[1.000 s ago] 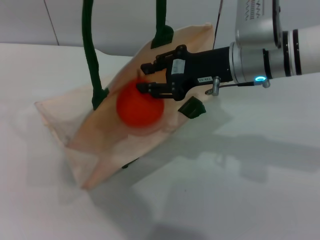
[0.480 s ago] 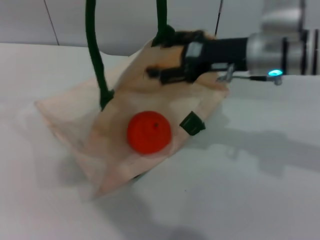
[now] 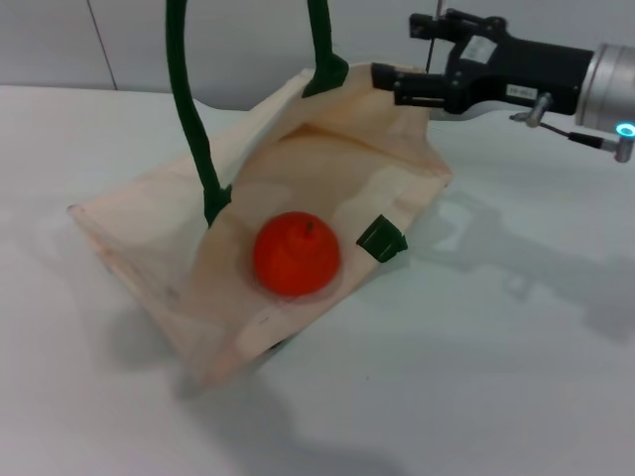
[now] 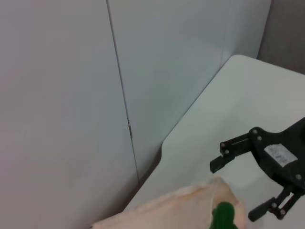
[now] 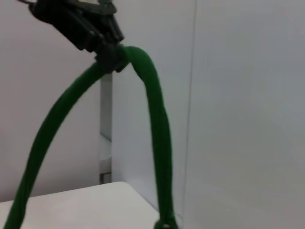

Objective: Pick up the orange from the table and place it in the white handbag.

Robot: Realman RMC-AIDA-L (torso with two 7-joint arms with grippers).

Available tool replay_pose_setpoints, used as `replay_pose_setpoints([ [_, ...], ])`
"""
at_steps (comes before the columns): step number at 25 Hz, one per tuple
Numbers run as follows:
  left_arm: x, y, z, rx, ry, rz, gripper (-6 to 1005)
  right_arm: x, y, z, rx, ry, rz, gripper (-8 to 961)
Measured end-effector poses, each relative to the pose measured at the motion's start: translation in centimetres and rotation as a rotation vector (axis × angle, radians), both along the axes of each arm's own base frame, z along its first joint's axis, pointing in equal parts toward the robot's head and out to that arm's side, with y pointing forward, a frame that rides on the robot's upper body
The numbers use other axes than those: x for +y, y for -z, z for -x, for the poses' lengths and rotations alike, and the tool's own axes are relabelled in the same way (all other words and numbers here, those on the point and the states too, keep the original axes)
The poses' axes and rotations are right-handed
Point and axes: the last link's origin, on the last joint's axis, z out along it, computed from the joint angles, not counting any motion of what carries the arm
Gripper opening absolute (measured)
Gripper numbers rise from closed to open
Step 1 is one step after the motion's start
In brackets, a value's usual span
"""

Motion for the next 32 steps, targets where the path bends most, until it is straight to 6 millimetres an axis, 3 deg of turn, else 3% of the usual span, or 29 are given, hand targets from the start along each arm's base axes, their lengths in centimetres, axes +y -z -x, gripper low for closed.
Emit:
replay_pose_setpoints([
  [8,-0.2,-0.5,-0.6,-0.084,0.03,-0.089,122,0.0,-0.6,-0.8,0.005,0.019,-0.026,897],
  [13,-0.4,-0.4,-0.7,-0.088,0.036,-0.1,305,0.0,-0.6,-0.8,0.004,0.02,-0.03,897],
  [19,-0.5,-1.1,-0.7,-0.123,0.066,-0.153,434,0.1,-1.2,-1.1,0.043,0.037,-0.066,897],
  [24,-1.2,-1.4,2.1,-0.213,0.108,-0.255,542,0.4,-2.6,-2.5,0.097,0.068,-0.188,896],
  [25,-1.4,-1.4,2.8,-0.238,0.116,-0.272,622,0.5,-3.0,-2.9,0.105,0.079,-0.223,896],
  [27,-1.6,-1.4,4.7,-0.327,0.139,-0.297,782,0.6,-3.6,-3.7,0.114,0.091,-0.292,896],
  [32,-1.9,-1.0,9.4,-0.664,0.254,-0.301,903,-0.1,-4.8,-6.2,0.155,0.128,-0.469,896],
])
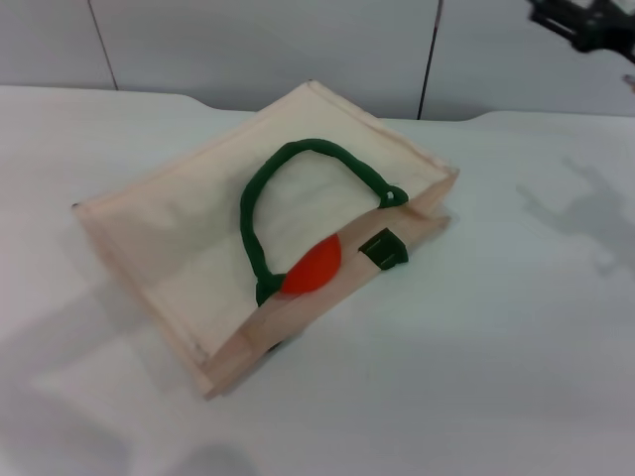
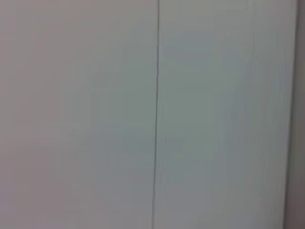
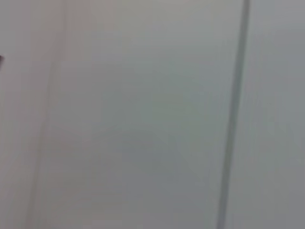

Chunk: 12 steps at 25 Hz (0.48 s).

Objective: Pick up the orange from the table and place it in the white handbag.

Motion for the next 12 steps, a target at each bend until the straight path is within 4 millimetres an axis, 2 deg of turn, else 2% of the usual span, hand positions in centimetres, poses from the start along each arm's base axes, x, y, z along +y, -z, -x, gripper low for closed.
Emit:
replay_pose_setpoints([
  [4,0.1,0.6,3.6,-0.153,0.051,-0.063,902,-0.4,-0.2,-1.8,0.006,0.062,-0.063,896],
  [7,0.2,2.2,6.5,-0.112,0.022,-0.116,900,-0.4,0.2,-2.7,0.002,0.11,-0.075,897],
  [12,0.4,5.2,10.0,-0.081,0.019,-0.177,899,-1.1,0.3,-4.3,0.035,0.169,-0.174,897],
])
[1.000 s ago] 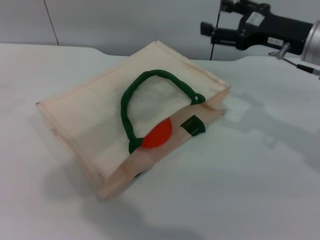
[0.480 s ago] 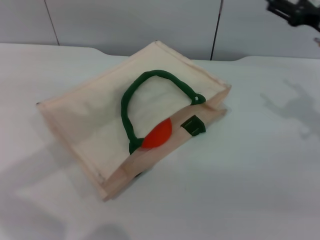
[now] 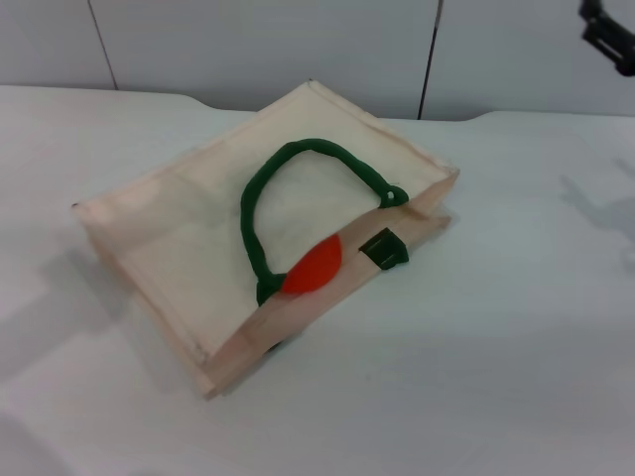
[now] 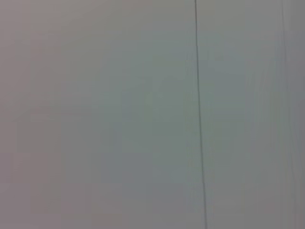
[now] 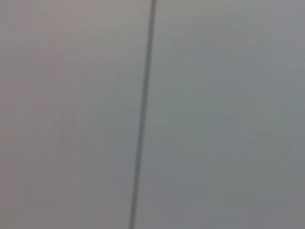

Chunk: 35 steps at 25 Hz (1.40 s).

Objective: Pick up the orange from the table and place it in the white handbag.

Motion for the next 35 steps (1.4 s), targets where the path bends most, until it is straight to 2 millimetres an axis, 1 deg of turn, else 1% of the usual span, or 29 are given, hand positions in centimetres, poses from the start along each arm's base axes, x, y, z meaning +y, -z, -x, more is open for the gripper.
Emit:
replay_pose_setpoints([
  [4,0.6,2.6,1.8,0.029,-0.016,-0.05,897,-0.7,-0.1,-1.3,0.011,0.044,-0.067,897],
  [8,1.5,3.8,3.1,0.062,-0.088,-0.088,896,-0.8,-0.2,-1.7,0.023,0.065,-0.077,896],
  [10,1.9,4.3,3.2,0.076,-0.105,-0.076,895,-0.8,-0.2,-1.7,0.026,0.068,-0.076,896],
  [12,2.2,4.5,2.9,0.083,-0.103,-0.066,894,-0.8,-0.2,-1.8,0.028,0.071,-0.075,897],
  [13,2.9,4.7,2.2,0.086,-0.108,-0.046,894,-0.8,-0.2,-1.8,0.027,0.074,-0.075,897],
  [17,4.2,4.9,0.7,0.133,-0.075,-0.082,892,-0.7,-0.2,-2.0,0.022,0.091,-0.072,897],
  [18,4.3,5.2,0.6,0.14,-0.06,-0.108,892,-0.6,-0.2,-2.0,0.019,0.097,-0.07,896],
  [22,3.7,6.5,1.3,0.079,-0.042,-0.156,890,-0.3,0.1,-1.9,0.013,0.105,-0.061,896],
  [25,3.8,7.0,1.6,0.086,-0.056,-0.139,889,-0.4,0.1,-2.0,0.014,0.108,-0.061,897],
  [27,4.5,6.7,0.9,0.094,-0.074,-0.073,888,-0.5,0.1,-2.1,0.015,0.111,-0.061,897],
  [29,5.4,5.8,-0.4,0.113,-0.084,-0.024,887,-0.5,0.0,-2.2,0.016,0.113,-0.063,897],
  [32,6.2,4.3,-1.9,0.141,-0.102,-0.011,886,-0.5,-0.1,-2.3,0.015,0.115,-0.065,896],
  [34,6.3,4.1,-2.6,0.149,-0.08,-0.036,885,-0.4,-0.1,-2.2,0.015,0.112,-0.065,896],
  [35,6.1,4.3,-2.7,0.138,-0.055,-0.063,884,-0.4,-0.1,-2.1,0.015,0.112,-0.065,896],
])
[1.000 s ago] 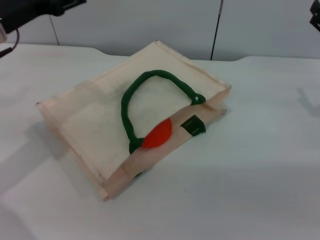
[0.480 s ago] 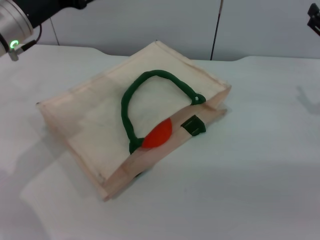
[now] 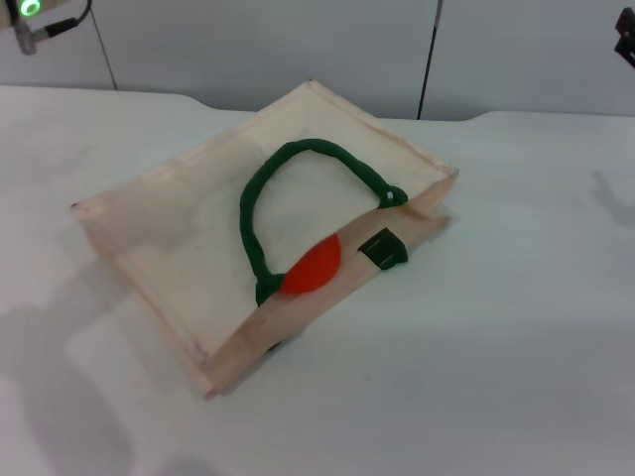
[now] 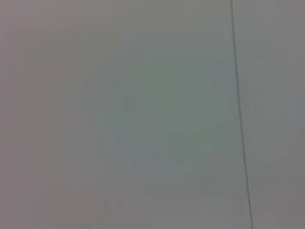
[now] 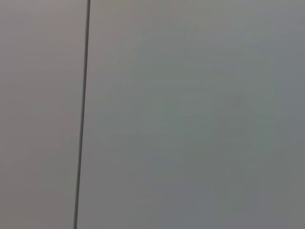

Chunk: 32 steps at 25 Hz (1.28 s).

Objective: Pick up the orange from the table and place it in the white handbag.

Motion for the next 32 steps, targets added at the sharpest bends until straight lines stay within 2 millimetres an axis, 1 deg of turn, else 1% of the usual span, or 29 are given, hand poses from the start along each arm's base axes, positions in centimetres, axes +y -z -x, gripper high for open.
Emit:
replay_pose_setpoints([
  [2,-0.4,0.5,0.1,-0.022,0.056,-0.053,883,0.1,0.0,0.1,-0.003,0.002,0.003,897],
  [5,-1.2,0.8,1.0,-0.079,0.095,-0.118,882,0.2,0.0,0.0,-0.004,0.009,0.004,897],
  [9,-2.2,1.6,2.7,-0.085,0.099,-0.202,823,0.1,0.0,-0.2,-0.002,0.013,0.002,896],
  [13,-2.7,3.3,3.5,-0.055,0.109,-0.242,800,0.0,0.0,-0.5,-0.001,0.027,0.003,896],
  [16,-3.5,5.0,4.0,-0.044,0.12,-0.271,800,0.0,0.1,-0.6,-0.003,0.035,0.005,896],
  [19,-4.2,6.1,4.3,-0.102,0.104,-0.299,801,0.0,0.0,-0.7,0.009,0.043,-0.004,897],
  [23,-4.5,7.1,4.7,-0.142,0.053,-0.376,800,-0.7,-0.5,-1.9,0.089,0.096,-0.064,897],
  [26,-4.8,8.0,4.4,-0.189,0.021,-0.402,800,-1.1,-1.0,-2.4,0.137,0.119,-0.105,897],
  [29,-4.9,8.5,4.3,-0.237,-0.012,-0.431,800,-1.0,-1.0,-2.4,0.133,0.117,-0.1,897],
  [32,-5.3,9.4,3.9,-0.195,-0.008,-0.468,801,-0.9,-0.9,-2.1,0.131,0.11,-0.097,897],
])
